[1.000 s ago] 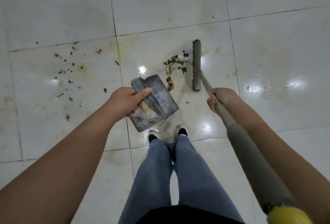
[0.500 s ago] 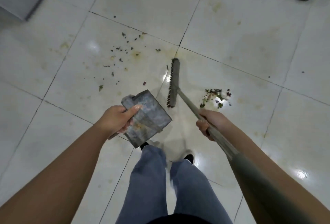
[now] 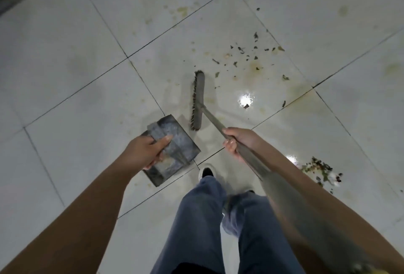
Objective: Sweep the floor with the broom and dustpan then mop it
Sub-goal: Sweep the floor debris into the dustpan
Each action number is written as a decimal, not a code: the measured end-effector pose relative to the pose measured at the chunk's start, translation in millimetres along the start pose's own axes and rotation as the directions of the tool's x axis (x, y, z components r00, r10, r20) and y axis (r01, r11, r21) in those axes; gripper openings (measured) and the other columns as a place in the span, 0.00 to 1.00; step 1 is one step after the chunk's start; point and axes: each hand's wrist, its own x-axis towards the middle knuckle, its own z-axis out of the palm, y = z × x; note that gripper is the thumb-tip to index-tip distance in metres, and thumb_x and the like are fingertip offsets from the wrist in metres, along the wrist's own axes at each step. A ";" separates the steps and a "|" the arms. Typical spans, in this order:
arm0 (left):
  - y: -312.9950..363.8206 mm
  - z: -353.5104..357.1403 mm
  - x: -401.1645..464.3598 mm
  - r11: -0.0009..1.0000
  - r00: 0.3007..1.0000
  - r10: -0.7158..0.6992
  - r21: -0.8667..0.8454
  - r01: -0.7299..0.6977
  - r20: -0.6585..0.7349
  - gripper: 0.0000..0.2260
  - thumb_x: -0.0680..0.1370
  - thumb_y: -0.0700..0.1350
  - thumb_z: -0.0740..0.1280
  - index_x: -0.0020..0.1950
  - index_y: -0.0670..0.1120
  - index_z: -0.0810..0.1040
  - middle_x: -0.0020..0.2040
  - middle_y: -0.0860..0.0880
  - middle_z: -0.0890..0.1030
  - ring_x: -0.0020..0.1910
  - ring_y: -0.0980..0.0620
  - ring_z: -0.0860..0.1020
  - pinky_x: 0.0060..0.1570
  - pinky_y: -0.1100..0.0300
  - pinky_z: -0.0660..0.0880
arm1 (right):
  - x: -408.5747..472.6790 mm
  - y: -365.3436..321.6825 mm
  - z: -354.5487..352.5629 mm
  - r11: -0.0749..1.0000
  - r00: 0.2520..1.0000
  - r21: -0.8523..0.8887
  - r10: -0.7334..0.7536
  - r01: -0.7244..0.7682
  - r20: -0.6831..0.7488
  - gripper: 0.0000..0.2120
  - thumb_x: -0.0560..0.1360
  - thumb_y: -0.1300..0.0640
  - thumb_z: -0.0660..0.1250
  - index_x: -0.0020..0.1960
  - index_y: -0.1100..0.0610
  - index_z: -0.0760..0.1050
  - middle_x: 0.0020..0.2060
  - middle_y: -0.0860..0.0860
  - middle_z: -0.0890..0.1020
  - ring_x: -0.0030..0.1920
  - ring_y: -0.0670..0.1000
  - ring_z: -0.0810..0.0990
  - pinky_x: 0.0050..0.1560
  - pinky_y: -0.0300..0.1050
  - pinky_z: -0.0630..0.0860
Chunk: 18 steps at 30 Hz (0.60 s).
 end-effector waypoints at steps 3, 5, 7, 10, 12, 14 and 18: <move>-16.8 -14.0 7.8 0.998 0.997 -0.048 0.028 0.049 -0.055 0.25 0.77 0.57 0.62 0.23 0.45 0.73 0.15 0.51 0.71 0.14 0.57 0.67 0.22 0.68 0.67 | 21.5 -25.9 26.8 1.000 0.999 -0.004 0.016 -0.016 0.050 0.15 0.82 0.60 0.55 0.37 0.58 0.63 0.14 0.49 0.66 0.11 0.42 0.65 0.14 0.28 0.65; -24.2 -19.1 15.4 0.994 0.990 -0.104 0.004 0.105 -0.092 0.25 0.77 0.57 0.62 0.24 0.45 0.73 0.16 0.51 0.72 0.14 0.57 0.67 0.21 0.68 0.66 | 36.8 -44.8 41.3 0.999 0.993 -0.006 0.048 -0.048 0.109 0.15 0.82 0.60 0.55 0.36 0.58 0.63 0.13 0.49 0.66 0.11 0.42 0.66 0.14 0.29 0.67; -29.4 -18.0 23.4 0.990 0.980 -0.139 0.005 0.141 -0.142 0.26 0.76 0.57 0.63 0.22 0.45 0.71 0.16 0.51 0.72 0.15 0.57 0.68 0.24 0.65 0.68 | 55.4 -64.0 51.3 0.997 0.984 -0.042 0.069 -0.063 0.161 0.17 0.82 0.59 0.54 0.34 0.57 0.61 0.13 0.49 0.65 0.11 0.42 0.66 0.15 0.29 0.67; -28.0 -12.0 35.6 0.982 0.958 -0.188 -0.038 0.184 -0.218 0.24 0.76 0.56 0.64 0.23 0.45 0.72 0.15 0.50 0.72 0.14 0.56 0.67 0.22 0.67 0.67 | 85.1 -88.9 58.0 0.987 0.980 -0.160 0.042 -0.010 0.197 0.19 0.83 0.59 0.51 0.33 0.58 0.61 0.13 0.50 0.65 0.11 0.43 0.66 0.16 0.30 0.66; -20.1 -8.2 46.5 0.973 0.951 -0.222 -0.112 0.201 -0.217 0.23 0.76 0.55 0.65 0.25 0.42 0.74 0.16 0.49 0.72 0.13 0.56 0.66 0.19 0.69 0.65 | 98.8 -103.5 50.2 0.984 0.983 -0.173 -0.002 0.034 0.186 0.18 0.83 0.61 0.51 0.33 0.59 0.62 0.15 0.52 0.66 0.12 0.43 0.66 0.15 0.31 0.66; -8.1 -6.4 58.9 0.966 0.949 -0.237 -0.158 0.207 -0.208 0.23 0.75 0.55 0.65 0.27 0.40 0.75 0.18 0.47 0.73 0.14 0.56 0.66 0.17 0.70 0.64 | 105.5 -117.8 27.4 0.995 0.983 -0.095 0.021 -0.003 0.185 0.17 0.82 0.61 0.53 0.35 0.58 0.63 0.17 0.51 0.68 0.13 0.42 0.68 0.16 0.31 0.68; 23.0 -1.3 77.3 0.964 0.963 -0.231 -0.170 0.206 -0.139 0.23 0.75 0.57 0.64 0.27 0.41 0.75 0.22 0.46 0.73 0.15 0.55 0.67 0.20 0.68 0.65 | 93.7 -140.5 -36.8 0.985 0.973 0.103 0.115 -0.137 0.202 0.12 0.81 0.58 0.54 0.38 0.56 0.65 0.16 0.50 0.71 0.15 0.42 0.73 0.18 0.31 0.72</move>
